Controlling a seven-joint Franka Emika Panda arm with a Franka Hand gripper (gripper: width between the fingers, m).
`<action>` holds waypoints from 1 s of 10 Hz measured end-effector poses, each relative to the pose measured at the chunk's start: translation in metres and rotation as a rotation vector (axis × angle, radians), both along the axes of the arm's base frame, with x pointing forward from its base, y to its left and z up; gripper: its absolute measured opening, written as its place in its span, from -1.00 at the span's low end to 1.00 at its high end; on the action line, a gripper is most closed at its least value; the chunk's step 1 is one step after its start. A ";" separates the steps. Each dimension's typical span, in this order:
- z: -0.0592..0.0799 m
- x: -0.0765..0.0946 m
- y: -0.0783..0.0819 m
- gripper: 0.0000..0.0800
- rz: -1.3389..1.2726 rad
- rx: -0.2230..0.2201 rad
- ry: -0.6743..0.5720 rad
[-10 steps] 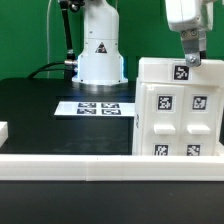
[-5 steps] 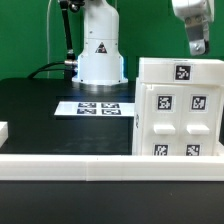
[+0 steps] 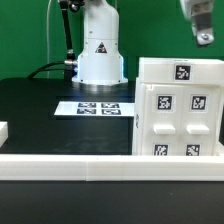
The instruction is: Assemble cabinet
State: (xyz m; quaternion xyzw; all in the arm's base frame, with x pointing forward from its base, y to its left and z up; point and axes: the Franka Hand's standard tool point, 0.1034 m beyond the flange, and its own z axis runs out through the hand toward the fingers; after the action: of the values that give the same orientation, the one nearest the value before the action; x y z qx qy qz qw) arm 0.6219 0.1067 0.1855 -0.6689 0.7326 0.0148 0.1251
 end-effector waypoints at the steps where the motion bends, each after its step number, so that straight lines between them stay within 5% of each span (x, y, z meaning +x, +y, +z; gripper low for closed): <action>1: 0.001 0.003 0.000 0.99 0.166 -0.029 -0.026; 10: 0.003 0.007 -0.001 0.99 1.173 -0.202 -0.168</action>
Offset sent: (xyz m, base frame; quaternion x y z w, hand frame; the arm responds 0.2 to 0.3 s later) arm 0.0131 0.0050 0.0052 -0.0305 -0.0157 -0.2805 0.9592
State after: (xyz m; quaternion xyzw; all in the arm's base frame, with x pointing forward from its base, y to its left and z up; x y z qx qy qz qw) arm 0.6294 0.1061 0.1884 -0.9690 0.2265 -0.0411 0.0894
